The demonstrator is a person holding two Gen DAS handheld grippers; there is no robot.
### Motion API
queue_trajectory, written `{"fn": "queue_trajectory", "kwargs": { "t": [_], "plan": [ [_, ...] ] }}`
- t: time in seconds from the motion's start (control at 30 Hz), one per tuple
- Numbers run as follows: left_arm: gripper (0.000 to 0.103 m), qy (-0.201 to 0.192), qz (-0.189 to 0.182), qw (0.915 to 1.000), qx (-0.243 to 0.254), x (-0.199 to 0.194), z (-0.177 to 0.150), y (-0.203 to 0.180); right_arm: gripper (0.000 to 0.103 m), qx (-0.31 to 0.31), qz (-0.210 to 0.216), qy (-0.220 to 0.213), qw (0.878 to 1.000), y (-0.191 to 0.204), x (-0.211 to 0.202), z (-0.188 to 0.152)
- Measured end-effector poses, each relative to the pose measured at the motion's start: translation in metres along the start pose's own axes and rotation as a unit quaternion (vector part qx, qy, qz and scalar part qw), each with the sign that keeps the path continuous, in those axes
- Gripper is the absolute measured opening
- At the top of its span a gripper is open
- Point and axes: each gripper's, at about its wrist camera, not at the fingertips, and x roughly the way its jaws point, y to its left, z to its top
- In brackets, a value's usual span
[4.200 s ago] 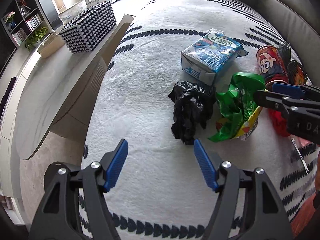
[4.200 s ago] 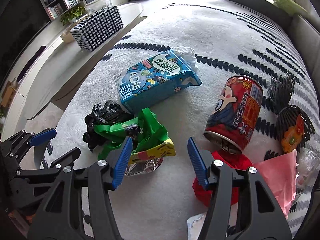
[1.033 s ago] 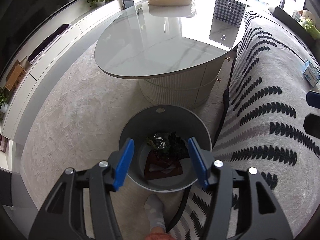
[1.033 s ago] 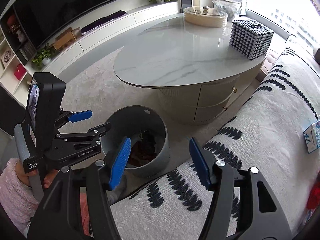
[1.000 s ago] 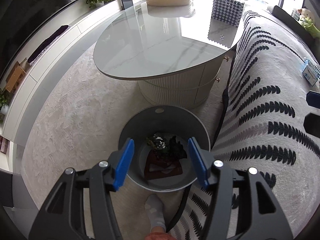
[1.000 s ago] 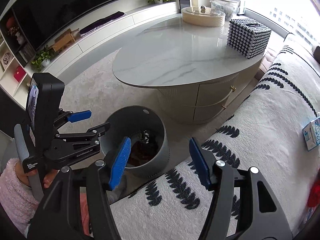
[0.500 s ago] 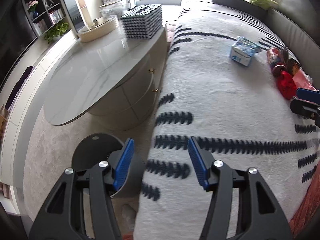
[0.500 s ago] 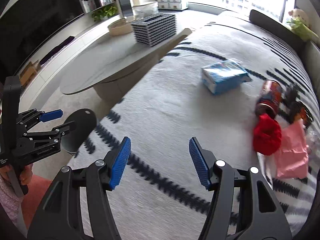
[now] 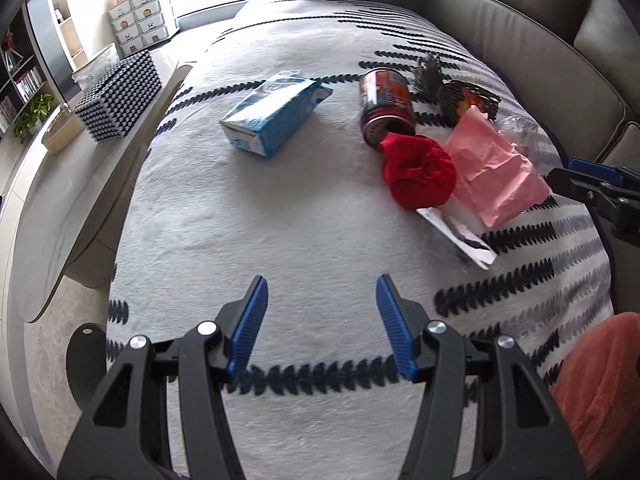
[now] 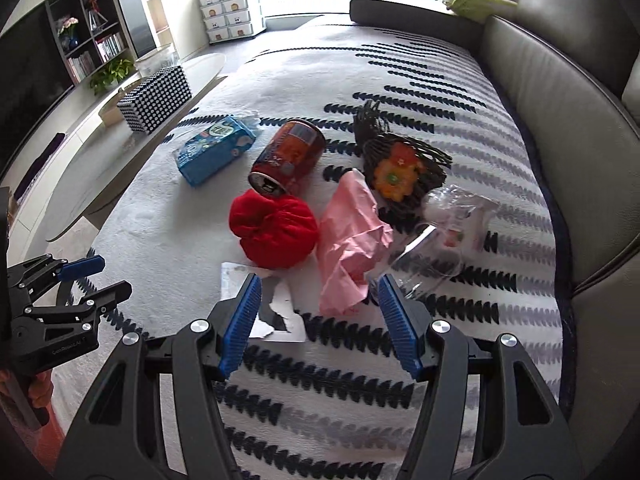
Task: Collect trash
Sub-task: 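Move both open tools back toward the pink paper and white tray, then grasp the white plastic tray with left tool while right tool grasps pink paper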
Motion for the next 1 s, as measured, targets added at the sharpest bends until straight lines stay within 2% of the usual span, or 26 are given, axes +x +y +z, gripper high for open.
{"fn": "queue_trajectory", "kwargs": {
  "t": [0.23, 0.5, 0.7, 0.77, 0.8, 0.83, 0.87, 0.9, 0.93, 1.0],
  "plan": [
    [0.057, 0.011, -0.019, 0.9997, 0.01, 0.022, 0.023, -0.049, 0.059, 0.015, -0.004, 0.003, 1.0, -0.024, 0.02, -0.001],
    [0.057, 0.029, -0.037, 0.9988, 0.011, 0.046, 0.034, -0.075, 0.058, 0.003, -0.001, 0.021, 1.0, -0.024, 0.045, 0.001],
    [0.057, 0.051, -0.032, 0.9981, 0.01, 0.069, 0.031, -0.088, 0.047, 0.004, -0.002, 0.036, 0.999, -0.027, 0.058, -0.001],
    [0.057, 0.055, -0.033, 0.9979, 0.009, 0.074, 0.029, -0.091, 0.039, 0.002, -0.003, 0.041, 0.999, -0.028, 0.061, -0.002],
    [0.054, 0.058, -0.035, 0.9977, 0.01, 0.077, 0.028, -0.092, 0.036, 0.001, -0.002, 0.044, 0.999, -0.027, 0.063, -0.002],
    [0.043, 0.061, -0.035, 0.9974, 0.011, 0.079, 0.027, -0.093, 0.029, 0.0, -0.001, 0.046, 0.999, -0.027, 0.065, -0.002],
    [0.04, 0.067, -0.036, 0.997, 0.012, 0.082, 0.026, -0.094, 0.025, -0.001, 0.0, 0.049, 0.999, -0.027, 0.066, -0.002],
    [0.031, 0.071, -0.041, 0.9966, 0.012, 0.085, 0.025, -0.094, 0.024, -0.002, -0.001, 0.05, 0.999, -0.027, 0.067, -0.002],
    [0.027, 0.075, -0.047, 0.996, 0.011, 0.086, 0.024, -0.094, 0.022, -0.004, -0.002, 0.05, 0.999, -0.027, 0.066, -0.003],
    [0.027, 0.071, -0.05, 0.9962, 0.009, 0.085, 0.023, -0.094, 0.02, -0.004, -0.002, 0.049, 0.999, -0.026, 0.065, -0.003]
  ]
}}
